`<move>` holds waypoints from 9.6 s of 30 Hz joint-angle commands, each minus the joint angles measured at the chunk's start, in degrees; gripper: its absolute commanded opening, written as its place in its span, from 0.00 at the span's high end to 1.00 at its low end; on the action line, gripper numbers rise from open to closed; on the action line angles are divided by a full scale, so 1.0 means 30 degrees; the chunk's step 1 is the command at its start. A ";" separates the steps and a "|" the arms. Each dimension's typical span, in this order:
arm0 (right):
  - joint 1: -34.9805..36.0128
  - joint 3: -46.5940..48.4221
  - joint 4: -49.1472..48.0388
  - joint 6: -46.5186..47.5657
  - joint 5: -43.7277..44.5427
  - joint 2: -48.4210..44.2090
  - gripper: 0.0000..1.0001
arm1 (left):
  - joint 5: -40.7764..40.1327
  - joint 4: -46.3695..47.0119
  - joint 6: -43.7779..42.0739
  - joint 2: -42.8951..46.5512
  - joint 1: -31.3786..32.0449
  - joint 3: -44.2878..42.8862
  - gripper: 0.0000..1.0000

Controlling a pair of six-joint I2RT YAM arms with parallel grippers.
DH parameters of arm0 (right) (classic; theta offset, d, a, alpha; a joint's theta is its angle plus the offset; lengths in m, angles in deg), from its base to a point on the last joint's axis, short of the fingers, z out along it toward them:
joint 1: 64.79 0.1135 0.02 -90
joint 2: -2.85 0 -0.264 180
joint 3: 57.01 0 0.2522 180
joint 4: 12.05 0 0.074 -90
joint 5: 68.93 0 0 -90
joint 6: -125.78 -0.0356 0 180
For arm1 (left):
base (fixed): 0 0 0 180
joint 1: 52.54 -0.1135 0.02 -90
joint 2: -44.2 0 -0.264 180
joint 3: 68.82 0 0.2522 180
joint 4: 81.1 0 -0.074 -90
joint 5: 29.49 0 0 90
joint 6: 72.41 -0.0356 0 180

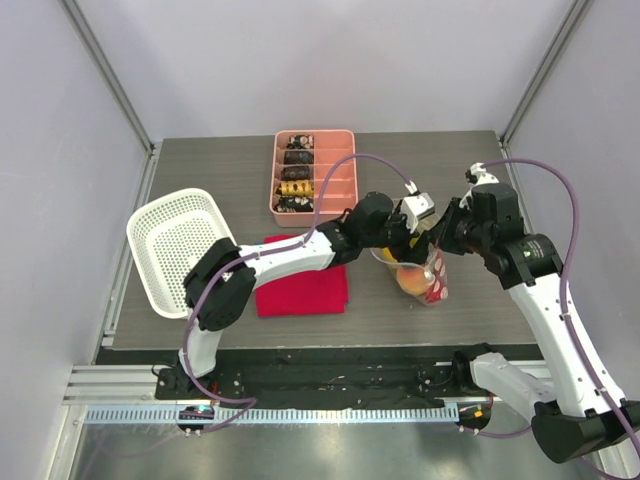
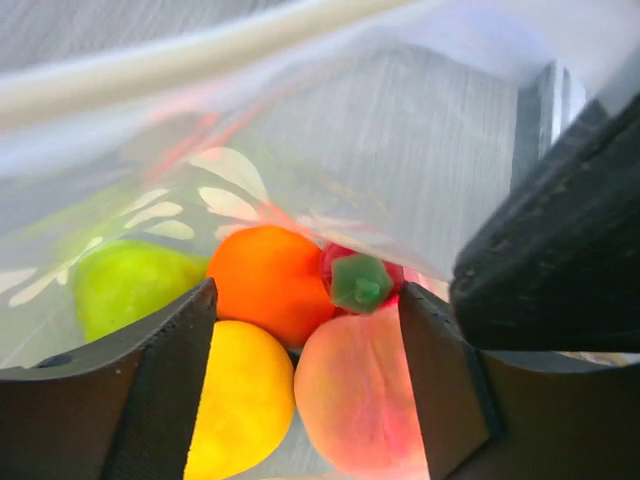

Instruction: Open the zip-top bag and remove the fake food

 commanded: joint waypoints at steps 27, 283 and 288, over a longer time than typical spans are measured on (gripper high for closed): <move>0.0170 -0.0325 -0.1219 -0.0650 0.3487 -0.0977 0.99 | -0.4541 0.2428 0.1890 0.2744 0.0339 0.1810 1.00; 1.3939 -0.1176 0.1711 0.0698 1.2017 0.5555 0.10 | -1.1987 -1.3011 1.2203 1.9679 -1.6624 1.4587 0.00; 1.3939 -0.1701 0.1097 0.0698 1.2189 0.5586 0.26 | -0.7005 -1.1936 1.1211 2.1669 -1.6566 1.4673 0.05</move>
